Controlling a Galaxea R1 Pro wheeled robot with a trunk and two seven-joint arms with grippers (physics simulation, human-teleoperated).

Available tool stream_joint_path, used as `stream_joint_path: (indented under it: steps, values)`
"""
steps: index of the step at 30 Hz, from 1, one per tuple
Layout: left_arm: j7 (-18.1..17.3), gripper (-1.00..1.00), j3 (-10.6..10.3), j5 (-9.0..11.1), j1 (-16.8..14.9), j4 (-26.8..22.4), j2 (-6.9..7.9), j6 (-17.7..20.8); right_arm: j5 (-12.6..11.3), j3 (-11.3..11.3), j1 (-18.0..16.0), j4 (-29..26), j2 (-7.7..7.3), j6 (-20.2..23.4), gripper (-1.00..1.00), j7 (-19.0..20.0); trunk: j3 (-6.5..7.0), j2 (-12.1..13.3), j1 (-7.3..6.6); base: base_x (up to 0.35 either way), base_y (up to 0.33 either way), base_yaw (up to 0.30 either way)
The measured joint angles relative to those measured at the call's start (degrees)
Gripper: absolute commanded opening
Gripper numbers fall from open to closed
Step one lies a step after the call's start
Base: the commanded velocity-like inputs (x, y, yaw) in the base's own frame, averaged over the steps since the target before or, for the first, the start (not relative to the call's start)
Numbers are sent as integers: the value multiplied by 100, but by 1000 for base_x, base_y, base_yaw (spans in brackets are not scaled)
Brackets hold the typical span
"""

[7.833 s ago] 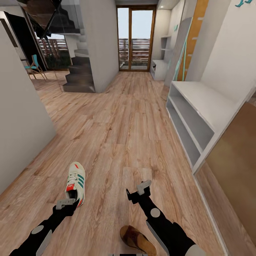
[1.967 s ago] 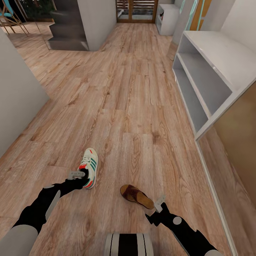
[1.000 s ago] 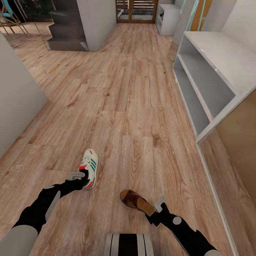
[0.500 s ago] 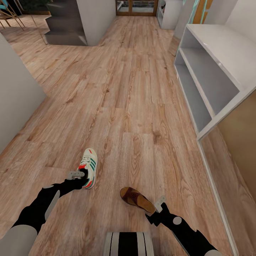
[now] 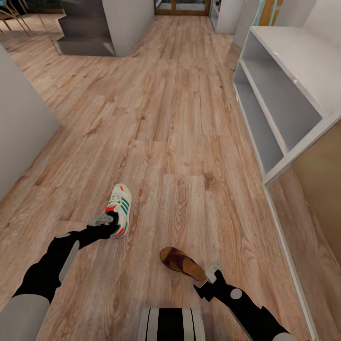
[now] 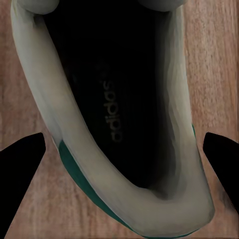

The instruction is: Pick up the two gym shoes and the two sandals from the corridor floor and place them onto the hallstand (shoe rack) in the corridor, making sure they are on the rack and not on the floor. Arrange them so the two gym shoes are next to each other and the two sandals are next to each other.

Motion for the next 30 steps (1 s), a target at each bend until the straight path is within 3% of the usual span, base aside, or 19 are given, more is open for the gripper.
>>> stream_joint_path:
  steps: [3,16,19,22,26,30]
  values:
    - [0,-100,-1,13,3,-219,3,162,0,0,-6,0,0,-1,100,0,-50,-3,5,0,0,0]
    - [-3,-100,16,-4,45,-268,13,196,0,-2,-2,-3,0,-3,100,-6,-213,-8,15,0,0,0]
    - [-2,-100,7,-6,67,-268,15,189,2,9,-2,-2,11,-5,100,-274,-214,-8,15,0,0,0]
    - [-6,-100,7,-10,84,-267,19,174,5,43,0,-3,22,-8,100,-807,-215,-8,15,0,0,0]
    - [-6,-100,18,-17,92,-264,24,164,15,57,0,-6,27,-3,100,-992,-215,-8,15,0,0,0]
    - [-7,-100,20,-17,94,-261,25,162,426,61,-1,-130,40,7,100,-1044,-215,-8,15,0,0,0]
